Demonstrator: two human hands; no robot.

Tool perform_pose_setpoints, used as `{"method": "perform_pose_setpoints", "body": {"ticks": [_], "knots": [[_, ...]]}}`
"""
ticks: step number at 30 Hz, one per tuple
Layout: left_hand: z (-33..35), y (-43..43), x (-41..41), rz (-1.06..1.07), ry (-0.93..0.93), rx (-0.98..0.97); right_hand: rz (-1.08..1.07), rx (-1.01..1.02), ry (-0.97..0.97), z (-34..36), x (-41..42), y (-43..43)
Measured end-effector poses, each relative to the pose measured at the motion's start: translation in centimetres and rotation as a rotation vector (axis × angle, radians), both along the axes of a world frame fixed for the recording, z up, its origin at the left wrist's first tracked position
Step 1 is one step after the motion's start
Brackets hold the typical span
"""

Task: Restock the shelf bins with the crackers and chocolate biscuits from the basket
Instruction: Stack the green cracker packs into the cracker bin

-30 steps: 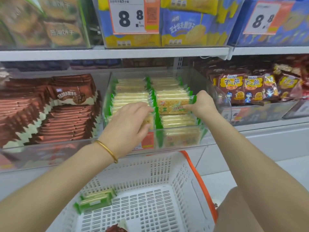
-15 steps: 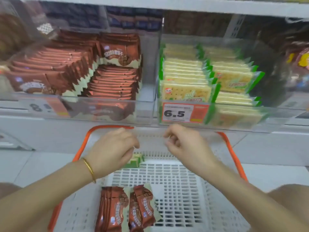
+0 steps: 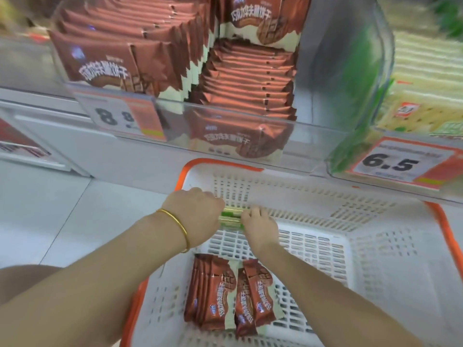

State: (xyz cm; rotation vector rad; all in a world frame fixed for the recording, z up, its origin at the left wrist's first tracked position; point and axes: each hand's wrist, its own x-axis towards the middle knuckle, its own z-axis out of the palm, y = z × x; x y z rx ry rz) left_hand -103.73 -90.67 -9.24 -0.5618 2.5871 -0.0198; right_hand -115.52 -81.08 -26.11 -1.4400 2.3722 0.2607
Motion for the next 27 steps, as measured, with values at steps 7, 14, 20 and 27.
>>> {"method": "perform_pose_setpoints", "body": {"ticks": [7,14,20,27], "knots": [[-0.1,0.4,-0.1,0.041,0.019,0.027,-0.064,-0.053,-0.145,1.8,-0.4,1.0],[-0.4,6.4,-2.1,0.145,0.082,0.486,-0.743,-0.391,-0.965,12.5,-1.2,7.4],[2.0,11.7,-4.0,0.187,0.512,0.639,-0.811,-0.513,-1.187,20.3,-1.9,14.2],[7.7,12.9,-5.9,0.588,0.624,1.497,-0.808,-0.892,-0.769,24.1,-6.9,21.2]]}}
